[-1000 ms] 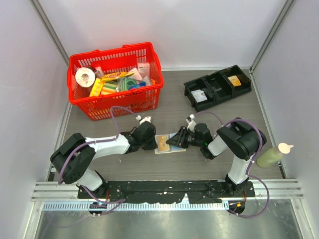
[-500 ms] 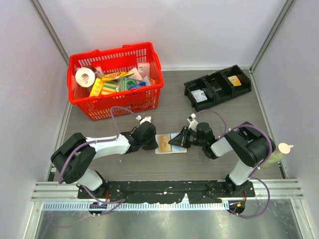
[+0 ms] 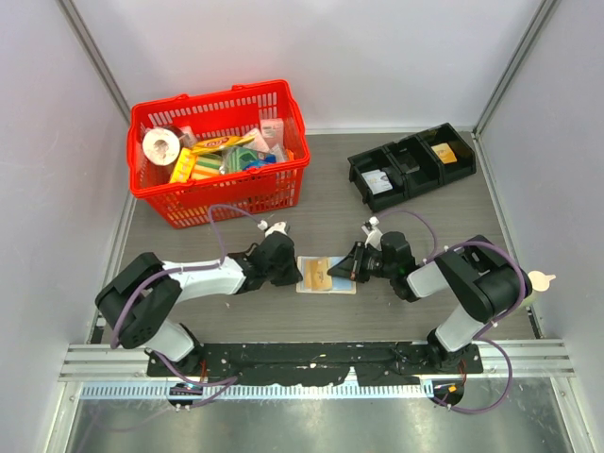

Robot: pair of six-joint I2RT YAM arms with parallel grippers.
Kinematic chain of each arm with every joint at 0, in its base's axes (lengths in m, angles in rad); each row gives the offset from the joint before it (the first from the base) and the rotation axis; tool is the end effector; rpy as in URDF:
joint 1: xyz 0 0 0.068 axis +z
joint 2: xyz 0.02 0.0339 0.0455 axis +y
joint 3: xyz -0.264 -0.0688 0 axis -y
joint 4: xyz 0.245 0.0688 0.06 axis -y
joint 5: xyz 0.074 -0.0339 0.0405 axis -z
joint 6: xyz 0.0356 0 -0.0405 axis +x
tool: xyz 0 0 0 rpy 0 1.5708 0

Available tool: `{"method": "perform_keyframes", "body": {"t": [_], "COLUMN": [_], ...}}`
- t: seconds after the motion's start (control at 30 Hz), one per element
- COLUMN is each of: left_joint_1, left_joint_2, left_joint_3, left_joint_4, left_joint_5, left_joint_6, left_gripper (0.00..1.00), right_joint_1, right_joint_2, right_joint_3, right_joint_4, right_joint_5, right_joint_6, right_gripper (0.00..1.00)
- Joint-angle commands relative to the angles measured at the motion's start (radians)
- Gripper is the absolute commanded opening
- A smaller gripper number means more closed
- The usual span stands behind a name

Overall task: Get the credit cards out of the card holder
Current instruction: Remove the credit card from the card holder.

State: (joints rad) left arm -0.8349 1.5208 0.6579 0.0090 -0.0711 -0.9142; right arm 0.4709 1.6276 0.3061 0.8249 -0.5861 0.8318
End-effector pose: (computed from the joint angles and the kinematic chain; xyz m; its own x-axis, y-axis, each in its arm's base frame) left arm 0.1923 -0.2086 0.1475 -0.8697 -0.2167 -0.4435 0.0314 0.8724 -0.4877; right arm 0.2091 0.1286 0.1051 -0.8857 0.2401 -0.3974 -0.2326 0.5112 0.8274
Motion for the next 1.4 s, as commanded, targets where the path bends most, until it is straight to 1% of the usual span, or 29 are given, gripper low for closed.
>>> {"method": "perform_keyframes", "body": {"t": [0.0,0.07,0.1,0.17,0.23,0.33,0.53,0.57,0.67,0.83,1.1,1.27,1.3,1.33,1.37], "left_joint_1": [-0.010,-0.015,-0.018,-0.023,-0.026,-0.026,-0.026,-0.024,-0.027,-0.026,-0.027,-0.026,-0.026,-0.026,-0.026], "left_joint_2": [-0.065,-0.094,-0.103,-0.105,-0.090,-0.039,0.067,0.076,0.088,0.087,0.104,0.108,0.111,0.113,0.114], "left_joint_3": [-0.012,0.005,0.015,0.049,0.077,0.107,0.109,0.100,0.066,0.031,-0.003,-0.006,-0.004,-0.004,-0.004], "left_joint_4": [-0.052,-0.052,-0.053,-0.052,-0.040,-0.021,-0.015,0.015,0.031,0.034,0.049,0.052,0.054,0.055,0.054], "left_joint_5": [0.037,0.047,0.056,0.067,0.108,0.125,0.129,0.126,0.099,0.080,0.080,0.080,0.080,0.080,0.080], "left_joint_6": [-0.005,-0.008,-0.008,-0.009,-0.009,-0.006,-0.002,-0.002,-0.011,-0.012,-0.023,-0.025,-0.026,-0.028,-0.028], "left_gripper": [0.15,0.20,0.20,0.21,0.22,0.22,0.15,0.14,0.10,0.06,0.04,0.03,0.03,0.03,0.03], "right_joint_1": [-0.005,-0.003,-0.003,-0.002,-0.003,-0.003,-0.003,-0.005,-0.005,-0.017,-0.070,-0.077,-0.077,-0.077,-0.077], "right_joint_2": [-0.017,-0.008,-0.006,-0.002,-0.002,0.003,0.011,0.012,0.012,0.011,0.011,0.017,0.023,0.026,0.031], "right_joint_3": [-0.005,-0.004,-0.005,-0.009,-0.010,-0.009,-0.015,-0.018,-0.024,-0.033,-0.062,-0.062,-0.061,-0.061,-0.058], "right_joint_4": [0.000,0.009,0.016,0.023,0.031,0.037,0.082,0.086,0.095,0.100,0.112,0.125,0.128,0.135,0.138], "right_joint_5": [-0.012,-0.017,-0.018,-0.018,-0.017,-0.018,-0.029,-0.031,-0.034,-0.035,-0.066,-0.077,-0.081,-0.084,-0.084], "right_joint_6": [-0.022,-0.017,-0.017,-0.014,-0.010,-0.007,0.019,0.021,0.021,0.017,0.012,0.012,0.016,0.021,0.023], "right_gripper": [0.01,0.01,0.01,0.01,0.01,0.01,0.01,0.01,0.01,0.01,0.01,0.01,0.02,0.05,0.06]}}
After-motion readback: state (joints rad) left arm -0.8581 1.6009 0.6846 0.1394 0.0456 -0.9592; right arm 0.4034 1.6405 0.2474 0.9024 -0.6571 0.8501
